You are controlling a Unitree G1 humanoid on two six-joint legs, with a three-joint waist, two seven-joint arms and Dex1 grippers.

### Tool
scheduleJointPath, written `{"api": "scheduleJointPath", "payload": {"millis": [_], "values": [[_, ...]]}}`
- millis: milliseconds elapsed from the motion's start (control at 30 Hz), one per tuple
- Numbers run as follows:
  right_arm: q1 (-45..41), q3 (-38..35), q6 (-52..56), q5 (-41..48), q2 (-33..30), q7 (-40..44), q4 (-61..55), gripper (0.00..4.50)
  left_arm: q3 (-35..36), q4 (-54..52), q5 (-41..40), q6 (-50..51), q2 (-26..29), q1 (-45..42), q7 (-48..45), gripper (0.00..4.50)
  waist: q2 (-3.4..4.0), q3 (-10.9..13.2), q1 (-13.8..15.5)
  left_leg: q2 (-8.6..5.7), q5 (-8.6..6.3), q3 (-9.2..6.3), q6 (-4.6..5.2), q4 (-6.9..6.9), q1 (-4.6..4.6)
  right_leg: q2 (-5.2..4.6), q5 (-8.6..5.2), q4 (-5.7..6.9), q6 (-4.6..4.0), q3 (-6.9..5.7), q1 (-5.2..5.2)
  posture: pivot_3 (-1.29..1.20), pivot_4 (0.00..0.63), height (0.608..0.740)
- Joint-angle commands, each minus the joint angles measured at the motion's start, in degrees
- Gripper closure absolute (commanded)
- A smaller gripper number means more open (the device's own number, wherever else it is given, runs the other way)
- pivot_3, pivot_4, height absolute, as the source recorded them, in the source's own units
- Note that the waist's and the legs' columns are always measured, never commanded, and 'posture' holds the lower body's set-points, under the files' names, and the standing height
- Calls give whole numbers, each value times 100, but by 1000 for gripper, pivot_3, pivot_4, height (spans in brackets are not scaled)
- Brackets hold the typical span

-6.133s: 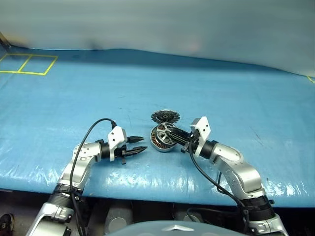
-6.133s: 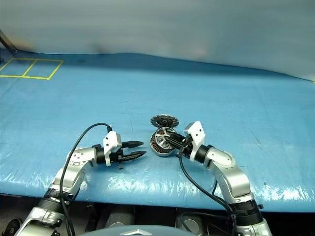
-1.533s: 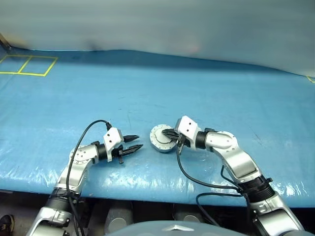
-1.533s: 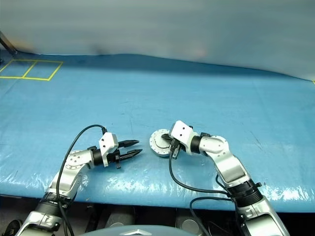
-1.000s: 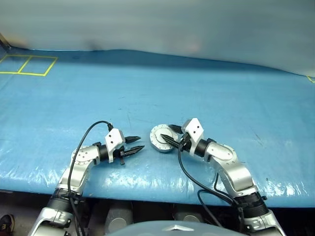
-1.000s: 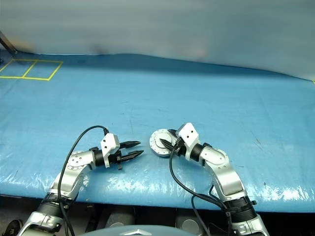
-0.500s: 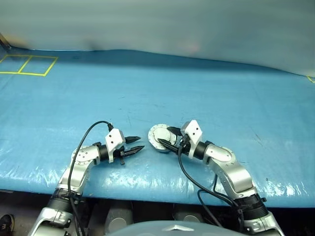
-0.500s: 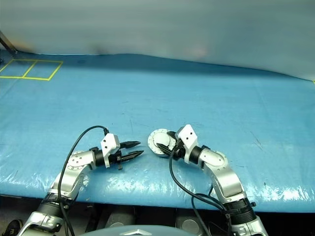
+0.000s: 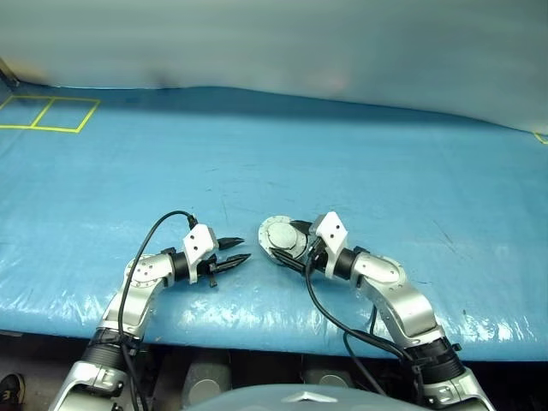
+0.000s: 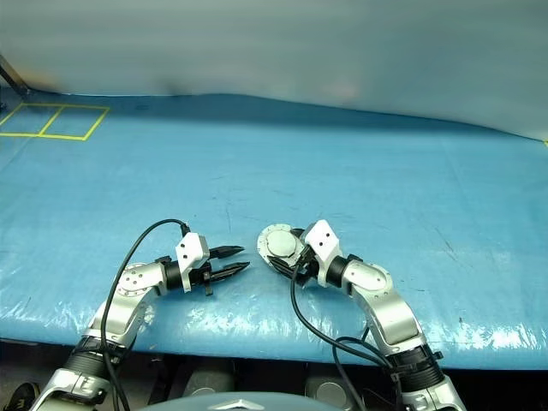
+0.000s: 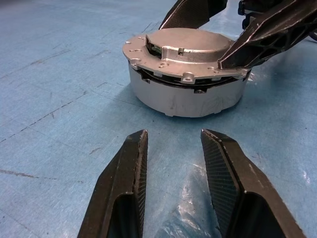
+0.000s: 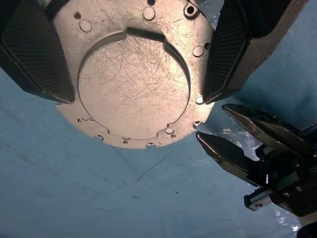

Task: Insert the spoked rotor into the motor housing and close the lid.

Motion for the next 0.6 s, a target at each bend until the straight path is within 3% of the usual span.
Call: {"api": "scheduleJointPath", "payload": {"millis": [33, 200, 600], "values": [[-22, 2, -2, -148, -10, -122, 25, 338, 0, -17, 6, -46, -20, -39, 25, 2697, 0, 0, 3, 0, 0, 0, 0, 0, 0, 0, 0, 0, 0, 0, 0, 0, 150, 740], [-91, -73, -2, -106, -25, -108, -52, 1473, 5, -2, 12, -55, -28, -42, 35, 2697, 0, 0, 7, 0, 0, 0, 0, 1, -1, 0, 0, 0, 0, 0, 1, 0, 150, 740], [-331, -203, 243, 329, -344, 418, -363, 1472, -10, 47, 22, -72, -42, -61, 28, 2697, 1, 2, 14, -1, 0, 0, 0, 0, -7, 0, 0, -1, 0, 0, -3, 0, 150, 740]]}}
